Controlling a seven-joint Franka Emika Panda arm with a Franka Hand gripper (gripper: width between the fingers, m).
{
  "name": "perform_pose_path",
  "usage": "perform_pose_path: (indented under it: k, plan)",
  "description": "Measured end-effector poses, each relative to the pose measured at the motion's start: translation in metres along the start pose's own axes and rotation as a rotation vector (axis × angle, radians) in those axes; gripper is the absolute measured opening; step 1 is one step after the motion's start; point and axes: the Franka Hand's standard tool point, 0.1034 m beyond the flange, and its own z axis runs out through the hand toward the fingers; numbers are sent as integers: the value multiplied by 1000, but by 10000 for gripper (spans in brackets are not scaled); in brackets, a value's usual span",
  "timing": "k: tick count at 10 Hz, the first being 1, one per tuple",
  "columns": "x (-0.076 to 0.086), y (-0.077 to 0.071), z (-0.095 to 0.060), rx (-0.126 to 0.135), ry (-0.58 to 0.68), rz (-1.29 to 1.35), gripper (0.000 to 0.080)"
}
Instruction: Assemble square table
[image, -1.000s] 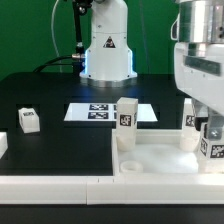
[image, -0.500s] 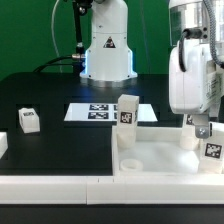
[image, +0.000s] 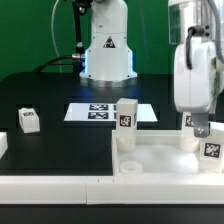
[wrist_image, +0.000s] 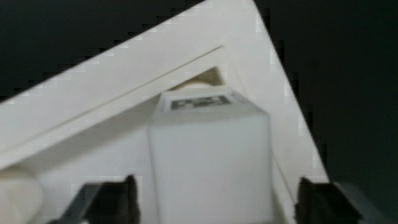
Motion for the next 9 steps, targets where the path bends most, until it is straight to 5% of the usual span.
perform_pose_path:
  k: [1, 2, 9]
  plan:
    - [9, -3, -14, 7, -13, -45, 516]
    - [22, -9, -25, 18, -25, -77, 618]
    - [26, -9, -22, 25, -27, -58, 649]
